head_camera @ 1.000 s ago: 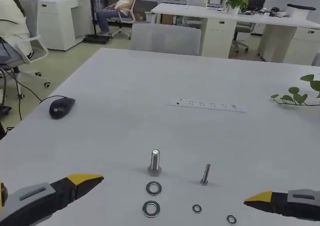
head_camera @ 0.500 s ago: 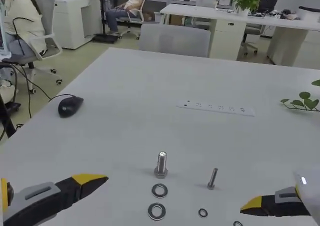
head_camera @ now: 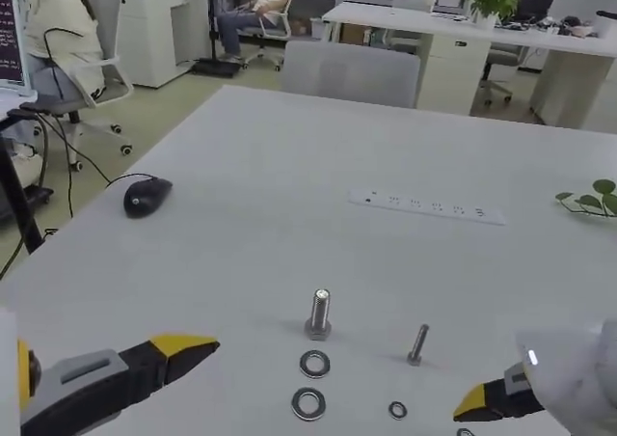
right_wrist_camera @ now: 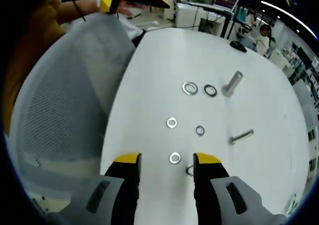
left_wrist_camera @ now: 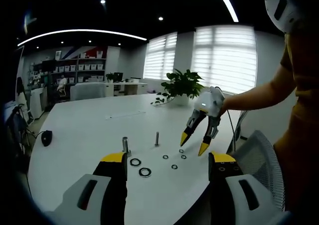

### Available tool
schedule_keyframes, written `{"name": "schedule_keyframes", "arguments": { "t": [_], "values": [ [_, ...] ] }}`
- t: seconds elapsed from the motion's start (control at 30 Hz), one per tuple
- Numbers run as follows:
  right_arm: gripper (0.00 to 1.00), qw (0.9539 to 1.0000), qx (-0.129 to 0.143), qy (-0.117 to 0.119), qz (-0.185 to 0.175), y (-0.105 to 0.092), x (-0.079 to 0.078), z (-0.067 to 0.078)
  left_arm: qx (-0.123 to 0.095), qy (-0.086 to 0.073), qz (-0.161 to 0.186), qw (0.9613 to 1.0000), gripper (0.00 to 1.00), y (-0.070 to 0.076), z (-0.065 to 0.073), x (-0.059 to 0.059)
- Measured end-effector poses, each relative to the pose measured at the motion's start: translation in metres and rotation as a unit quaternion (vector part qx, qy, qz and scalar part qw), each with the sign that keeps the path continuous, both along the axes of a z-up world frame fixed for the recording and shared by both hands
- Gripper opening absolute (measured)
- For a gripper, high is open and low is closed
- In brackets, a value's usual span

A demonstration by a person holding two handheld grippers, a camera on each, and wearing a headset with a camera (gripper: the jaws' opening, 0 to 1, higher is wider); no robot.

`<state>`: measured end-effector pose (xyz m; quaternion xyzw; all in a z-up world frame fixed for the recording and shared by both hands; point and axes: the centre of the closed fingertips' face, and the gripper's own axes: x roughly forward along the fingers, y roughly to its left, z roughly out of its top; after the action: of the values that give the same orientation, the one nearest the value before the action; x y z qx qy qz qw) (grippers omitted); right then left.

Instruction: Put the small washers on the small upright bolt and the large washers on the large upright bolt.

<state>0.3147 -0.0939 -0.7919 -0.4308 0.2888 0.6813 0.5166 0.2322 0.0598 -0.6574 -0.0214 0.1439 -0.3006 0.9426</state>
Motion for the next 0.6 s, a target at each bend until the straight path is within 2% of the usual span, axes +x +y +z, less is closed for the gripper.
{"name": "schedule_keyframes", "arguments": {
  "t": [0.1, 0.33, 0.6],
  "values": [
    [0.43, 0.9996, -0.021, -0.008, 0.019, -0.001, 0.000, -0.005, -0.003, -0.004, 0.002, 1.0000, 0.66, 0.000, 0.002, 0.000],
    [0.40, 0.9979, -0.051, -0.013, 0.038, -0.003, 0.003, -0.016, -0.002, -0.004, -0.002, 1.0000, 0.66, -0.003, 0.003, 0.000],
    [0.35, 0.9955, -0.076, -0.017, 0.055, -0.001, 0.009, -0.024, -0.003, -0.005, 0.000, 1.0000, 0.65, -0.003, 0.004, 0.005]
  ]
}}
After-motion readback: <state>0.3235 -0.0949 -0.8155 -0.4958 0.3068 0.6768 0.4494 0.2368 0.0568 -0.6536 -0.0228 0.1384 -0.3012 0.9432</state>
